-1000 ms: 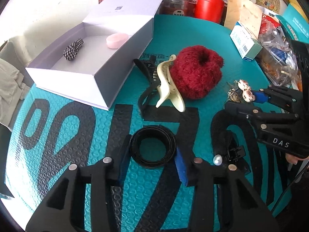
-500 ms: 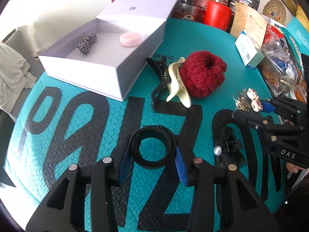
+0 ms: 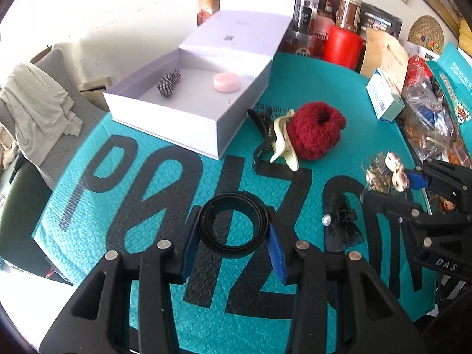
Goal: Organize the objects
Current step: 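Lift the hair tie and keychain with both grippers and carry them to the box, then lower the hair tie and keychain with both grippers into the box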
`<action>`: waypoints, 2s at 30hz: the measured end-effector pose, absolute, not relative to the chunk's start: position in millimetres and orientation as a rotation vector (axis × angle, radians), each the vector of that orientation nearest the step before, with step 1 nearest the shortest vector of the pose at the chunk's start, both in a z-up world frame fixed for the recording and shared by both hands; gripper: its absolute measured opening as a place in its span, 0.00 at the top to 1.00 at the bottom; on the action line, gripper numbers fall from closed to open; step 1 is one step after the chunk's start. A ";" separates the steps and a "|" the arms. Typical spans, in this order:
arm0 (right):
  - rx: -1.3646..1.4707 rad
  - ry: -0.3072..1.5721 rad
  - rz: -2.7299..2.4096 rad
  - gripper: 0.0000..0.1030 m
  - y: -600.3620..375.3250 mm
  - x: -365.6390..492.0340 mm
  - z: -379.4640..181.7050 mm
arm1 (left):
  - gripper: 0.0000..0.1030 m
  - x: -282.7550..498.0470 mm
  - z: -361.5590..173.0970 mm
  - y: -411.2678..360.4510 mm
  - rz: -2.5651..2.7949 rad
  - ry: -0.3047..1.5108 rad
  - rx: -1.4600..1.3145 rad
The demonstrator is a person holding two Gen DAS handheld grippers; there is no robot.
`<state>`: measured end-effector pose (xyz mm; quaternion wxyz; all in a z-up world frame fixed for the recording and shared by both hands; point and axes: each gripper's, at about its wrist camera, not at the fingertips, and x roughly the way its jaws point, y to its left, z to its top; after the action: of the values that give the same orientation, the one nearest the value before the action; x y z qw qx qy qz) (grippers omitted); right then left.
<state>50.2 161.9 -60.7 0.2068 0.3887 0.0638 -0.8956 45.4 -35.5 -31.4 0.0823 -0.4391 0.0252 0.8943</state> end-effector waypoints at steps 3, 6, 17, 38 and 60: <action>1.051 0.204 -2.485 0.62 155.5 53.4 -53.2 | 0.62 49.9 -20.8 -36.5 2.698 0.095 -1.277; 1.036 0.208 -2.468 0.62 151.9 52.1 -48.2 | 0.62 50.1 -11.7 -38.5 2.714 0.103 -1.257; 1.004 0.245 -2.465 0.62 144.4 29.2 -30.1 | 0.62 19.0 8.8 -44.4 2.723 0.164 -1.232; 0.921 0.290 -2.438 0.62 129.2 -59.7 6.6 | 0.62 -85.9 27.8 -59.9 2.706 0.180 -1.224; 0.940 0.291 -2.382 0.62 102.9 -168.3 -8.9 | 0.62 -207.0 9.1 -96.4 2.743 0.154 -1.254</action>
<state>-168.3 102.9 -8.9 0.2784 0.3504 0.1086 -0.8876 -207.0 -96.4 9.1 0.0609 -0.4146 0.0509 0.9065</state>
